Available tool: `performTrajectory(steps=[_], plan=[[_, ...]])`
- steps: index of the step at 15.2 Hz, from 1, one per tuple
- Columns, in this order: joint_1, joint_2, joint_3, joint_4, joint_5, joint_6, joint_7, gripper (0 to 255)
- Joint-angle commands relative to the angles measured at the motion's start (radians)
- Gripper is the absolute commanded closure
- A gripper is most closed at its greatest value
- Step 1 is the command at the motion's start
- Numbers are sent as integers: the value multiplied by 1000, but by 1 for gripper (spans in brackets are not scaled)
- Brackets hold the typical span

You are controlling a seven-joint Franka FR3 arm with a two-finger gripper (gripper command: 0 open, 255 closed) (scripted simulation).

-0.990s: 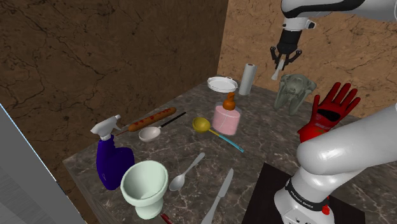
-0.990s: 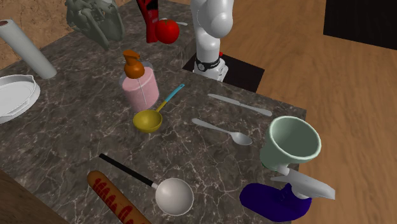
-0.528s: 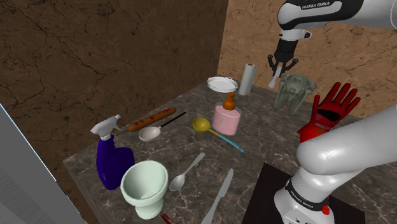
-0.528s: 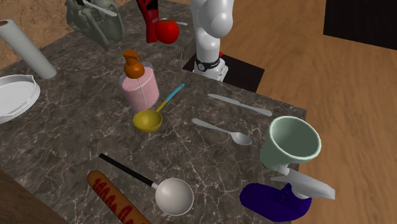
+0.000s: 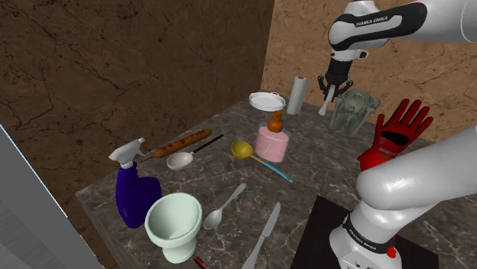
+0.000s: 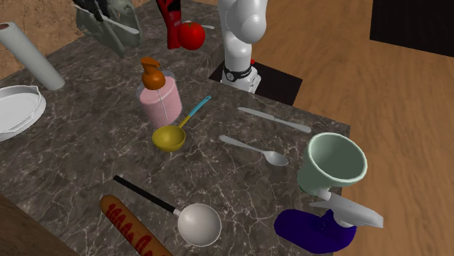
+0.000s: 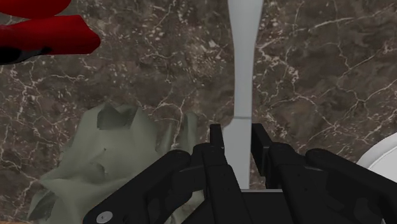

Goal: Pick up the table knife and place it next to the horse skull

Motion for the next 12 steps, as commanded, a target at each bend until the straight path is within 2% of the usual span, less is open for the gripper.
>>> performTrajectory(steps=[1, 12], plan=[[-1, -4, -1, -31, -2, 27, 3, 255], [-4, 24, -8, -156, -11, 180, 16, 255]])
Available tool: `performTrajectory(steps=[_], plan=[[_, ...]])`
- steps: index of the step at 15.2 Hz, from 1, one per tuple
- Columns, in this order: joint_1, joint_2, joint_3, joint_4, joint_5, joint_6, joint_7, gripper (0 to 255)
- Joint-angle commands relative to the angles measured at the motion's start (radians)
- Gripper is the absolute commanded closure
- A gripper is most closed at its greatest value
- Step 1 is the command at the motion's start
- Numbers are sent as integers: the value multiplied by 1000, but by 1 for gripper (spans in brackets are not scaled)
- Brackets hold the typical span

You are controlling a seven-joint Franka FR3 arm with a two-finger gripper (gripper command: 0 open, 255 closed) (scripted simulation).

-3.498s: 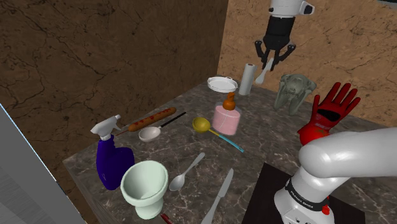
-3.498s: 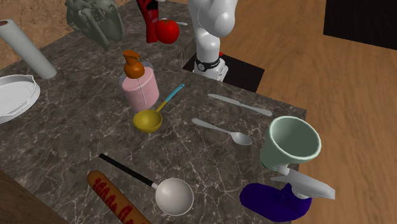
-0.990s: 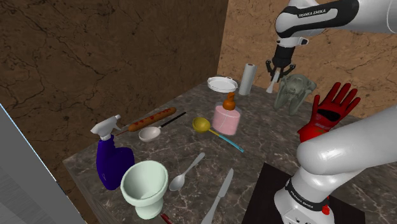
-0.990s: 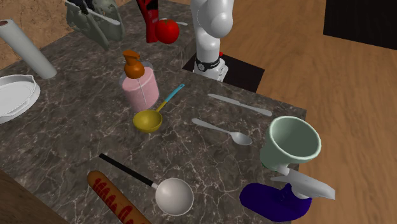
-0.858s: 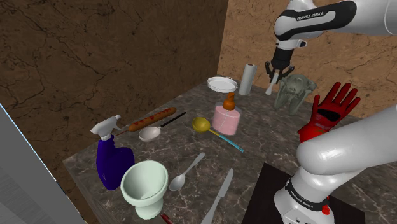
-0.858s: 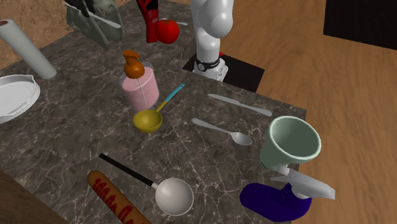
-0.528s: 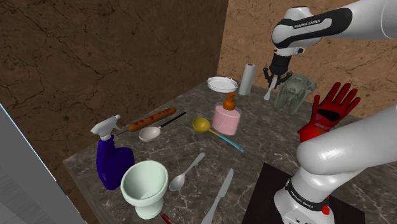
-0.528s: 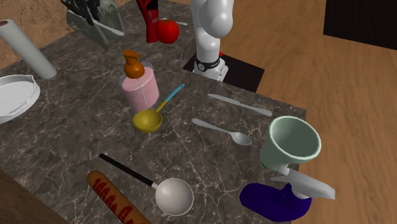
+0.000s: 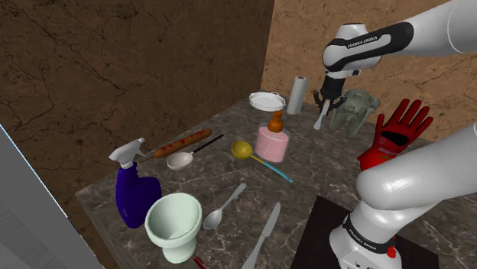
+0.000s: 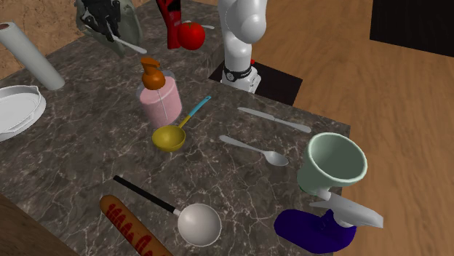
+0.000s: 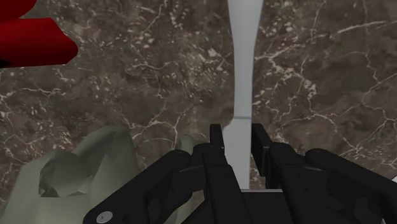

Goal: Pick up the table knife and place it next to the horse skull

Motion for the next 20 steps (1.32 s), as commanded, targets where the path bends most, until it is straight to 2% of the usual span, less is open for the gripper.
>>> performTrajectory(steps=[1, 20], plan=[[-1, 10, -3, -17, -2, 28, 0, 255], [-10, 138, -13, -173, -20, 311, 25, 255]])
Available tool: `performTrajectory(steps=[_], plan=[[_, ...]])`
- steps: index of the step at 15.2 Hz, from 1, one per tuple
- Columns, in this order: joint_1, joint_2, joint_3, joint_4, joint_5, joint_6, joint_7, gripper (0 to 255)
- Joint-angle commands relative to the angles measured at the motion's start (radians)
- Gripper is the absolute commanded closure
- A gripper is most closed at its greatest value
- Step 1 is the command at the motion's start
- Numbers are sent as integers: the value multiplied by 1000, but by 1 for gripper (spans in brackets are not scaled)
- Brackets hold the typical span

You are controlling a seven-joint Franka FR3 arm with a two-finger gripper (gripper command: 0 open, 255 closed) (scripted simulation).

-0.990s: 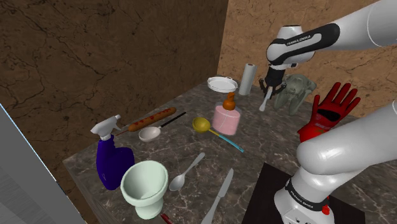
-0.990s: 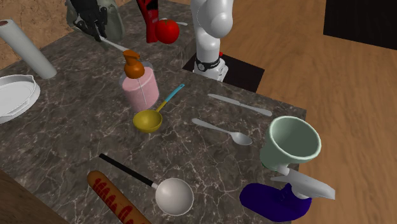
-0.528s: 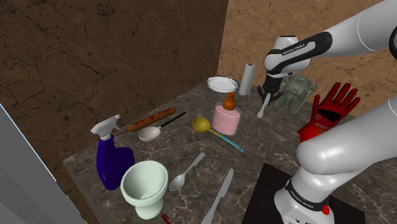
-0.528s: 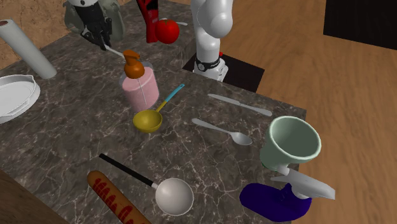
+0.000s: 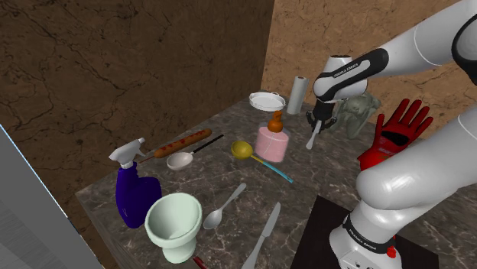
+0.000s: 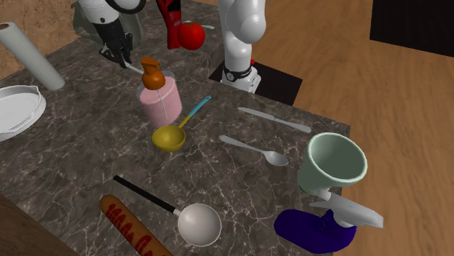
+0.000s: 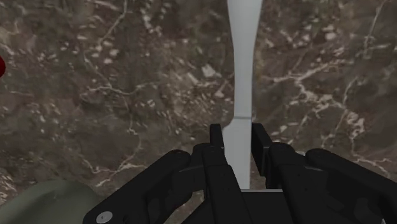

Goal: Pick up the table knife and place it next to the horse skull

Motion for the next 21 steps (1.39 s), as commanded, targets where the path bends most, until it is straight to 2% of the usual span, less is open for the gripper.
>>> performTrajectory(steps=[1, 3, 10, 11, 16, 20, 21], plan=[[-2, 19, -2, -15, -2, 30, 3, 255], [-3, 38, -3, -26, -4, 61, 6, 255], [-3, 38, -3, -26, -4, 61, 5, 255], [-3, 38, -3, -27, -4, 63, 5, 0], [-3, 38, -3, -26, -4, 61, 5, 0], [4, -52, 9, 29, 8, -85, 1, 0], [4, -52, 9, 29, 8, -85, 1, 0]])
